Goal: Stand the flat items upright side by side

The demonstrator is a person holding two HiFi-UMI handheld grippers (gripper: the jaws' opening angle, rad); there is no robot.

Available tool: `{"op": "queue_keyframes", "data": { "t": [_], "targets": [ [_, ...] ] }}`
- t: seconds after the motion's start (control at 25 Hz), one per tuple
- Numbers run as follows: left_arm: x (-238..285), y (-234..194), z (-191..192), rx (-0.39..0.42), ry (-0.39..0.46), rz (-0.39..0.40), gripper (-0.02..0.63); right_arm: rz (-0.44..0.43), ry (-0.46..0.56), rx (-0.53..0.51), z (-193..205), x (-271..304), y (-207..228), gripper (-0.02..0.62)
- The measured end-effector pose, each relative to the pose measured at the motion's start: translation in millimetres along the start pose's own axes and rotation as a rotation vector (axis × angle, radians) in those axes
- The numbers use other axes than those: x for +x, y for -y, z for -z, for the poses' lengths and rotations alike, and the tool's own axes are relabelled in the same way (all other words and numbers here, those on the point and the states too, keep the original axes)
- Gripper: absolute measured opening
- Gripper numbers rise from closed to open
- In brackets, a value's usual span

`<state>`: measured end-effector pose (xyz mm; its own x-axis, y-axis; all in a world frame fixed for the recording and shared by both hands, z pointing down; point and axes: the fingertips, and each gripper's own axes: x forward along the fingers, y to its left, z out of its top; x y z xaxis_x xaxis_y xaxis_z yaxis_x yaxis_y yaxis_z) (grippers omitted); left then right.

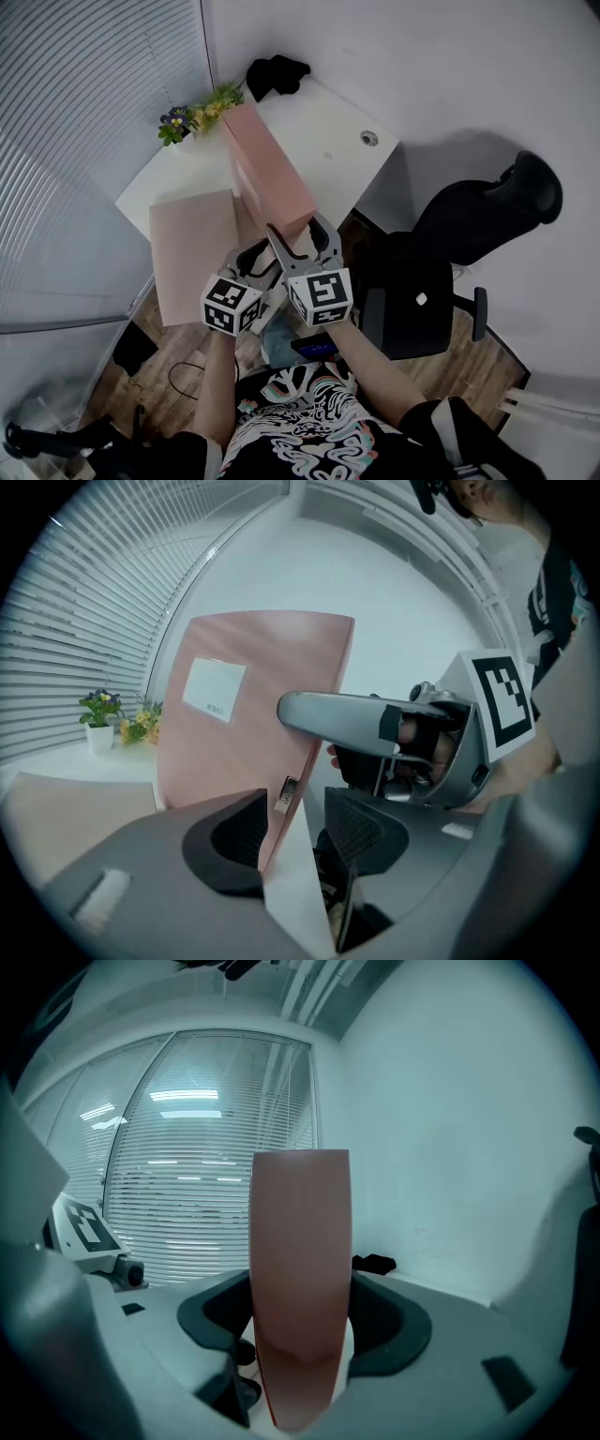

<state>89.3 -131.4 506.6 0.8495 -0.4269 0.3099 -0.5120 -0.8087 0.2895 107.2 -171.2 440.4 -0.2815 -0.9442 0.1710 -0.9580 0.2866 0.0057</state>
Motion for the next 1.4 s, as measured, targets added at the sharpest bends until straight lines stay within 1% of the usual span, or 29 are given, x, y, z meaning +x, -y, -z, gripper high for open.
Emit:
{"op": "queue_keyframes", "data": {
  "t": [0.32, 0.48, 0.92, 1.2, 1.4],
  "targets": [
    [-0.1, -0.9, 2.9, -0.014, -0.003, -0.002, 0.178, -0.026, 0.005, 0.013, 3.0, -2.8, -1.0, 0.301],
    [-1.5, -2.7, 1.2, -0.021, 0.005, -0.003, 0.178, -0.022, -0.004, 0.01, 5.1, -5.9, -1.1, 0.301],
    [-22.9, -2.5, -13.6, -0.01, 0.067, -0.044, 0.186, 0.002, 0.014, 0.002, -3.3, -30.5, -2.0, 0.298],
    [-50.7, 0.4, -12.4, -0.021, 0.093, -0.083, 0.186, -0.015, 0.048, 0.001, -10.8, -53.5, -20.2, 0.294],
    [-73.2, 3.0, -5.0, -0.03, 0.105, -0.118, 0.186, -0.051, 0.042, -0.014, -7.8, -64.7, -43.4, 0.293]
  ]
}}
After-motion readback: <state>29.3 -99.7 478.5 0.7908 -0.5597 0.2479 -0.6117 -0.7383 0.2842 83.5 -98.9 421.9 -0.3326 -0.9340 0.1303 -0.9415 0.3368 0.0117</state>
